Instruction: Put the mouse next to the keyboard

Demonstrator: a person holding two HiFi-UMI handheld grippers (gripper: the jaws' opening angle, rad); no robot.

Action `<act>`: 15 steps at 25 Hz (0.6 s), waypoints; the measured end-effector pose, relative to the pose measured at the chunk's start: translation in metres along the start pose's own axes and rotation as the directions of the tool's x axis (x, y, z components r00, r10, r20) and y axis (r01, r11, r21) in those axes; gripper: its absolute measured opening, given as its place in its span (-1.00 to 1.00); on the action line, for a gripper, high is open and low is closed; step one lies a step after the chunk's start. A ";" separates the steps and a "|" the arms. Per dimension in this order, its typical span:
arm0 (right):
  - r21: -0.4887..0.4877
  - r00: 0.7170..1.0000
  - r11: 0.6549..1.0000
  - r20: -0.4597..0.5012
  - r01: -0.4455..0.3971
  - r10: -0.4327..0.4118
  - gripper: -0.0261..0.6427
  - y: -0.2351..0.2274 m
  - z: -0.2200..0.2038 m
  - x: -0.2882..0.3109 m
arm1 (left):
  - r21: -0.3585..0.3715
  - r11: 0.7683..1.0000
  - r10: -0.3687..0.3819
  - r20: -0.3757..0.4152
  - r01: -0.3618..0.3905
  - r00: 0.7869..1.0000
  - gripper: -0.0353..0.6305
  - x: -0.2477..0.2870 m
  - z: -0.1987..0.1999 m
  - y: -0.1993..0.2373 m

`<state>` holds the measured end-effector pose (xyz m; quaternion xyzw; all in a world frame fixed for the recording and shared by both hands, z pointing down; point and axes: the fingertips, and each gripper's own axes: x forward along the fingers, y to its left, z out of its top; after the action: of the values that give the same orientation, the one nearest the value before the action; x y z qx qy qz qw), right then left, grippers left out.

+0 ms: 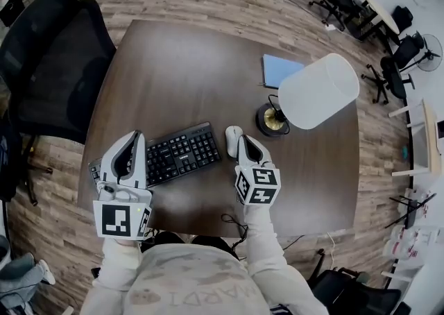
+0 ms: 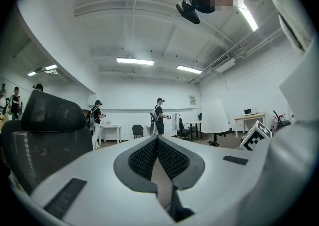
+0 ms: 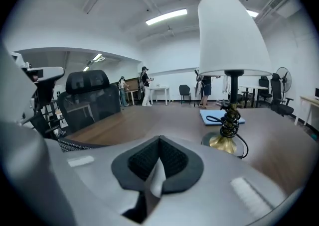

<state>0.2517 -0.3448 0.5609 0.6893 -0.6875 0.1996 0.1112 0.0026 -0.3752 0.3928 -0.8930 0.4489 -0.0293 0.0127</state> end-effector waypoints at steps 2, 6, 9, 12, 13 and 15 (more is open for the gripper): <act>0.008 1.000 1.000 0.027 -0.015 0.014 -0.89 0.004 0.006 -0.010 | 0.002 1.000 -0.003 0.005 0.003 1.000 -0.88 -0.005 0.002 -0.005; 0.024 0.997 0.999 0.062 -0.040 0.038 -0.89 0.013 0.013 -0.029 | 0.006 1.000 -0.010 0.015 0.010 1.000 -0.88 -0.017 0.006 -0.015; 0.021 0.996 0.998 0.081 -0.051 0.049 -0.89 0.020 0.015 -0.043 | 0.008 1.000 -0.014 0.018 0.013 1.000 -0.88 -0.026 0.009 -0.021; 0.016 0.993 0.998 0.098 -0.061 0.059 -0.89 0.025 0.016 -0.056 | 0.013 1.000 -0.015 0.024 0.014 1.000 -0.88 -0.034 0.012 -0.027; 0.010 0.993 0.998 0.104 -0.063 0.062 -0.89 0.027 0.016 -0.060 | 0.014 1.000 -0.014 0.026 0.013 1.000 -0.88 -0.037 0.013 -0.028; -0.003 0.991 0.998 0.116 -0.069 0.068 -0.89 0.031 0.017 -0.069 | 0.017 1.000 -0.011 0.030 0.010 0.999 -0.88 -0.044 0.015 -0.031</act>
<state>0.2248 -0.2906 0.5120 0.6758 -0.7160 0.1632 0.0638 0.0017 -0.3216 0.3777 -0.8955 0.4438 -0.0196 0.0268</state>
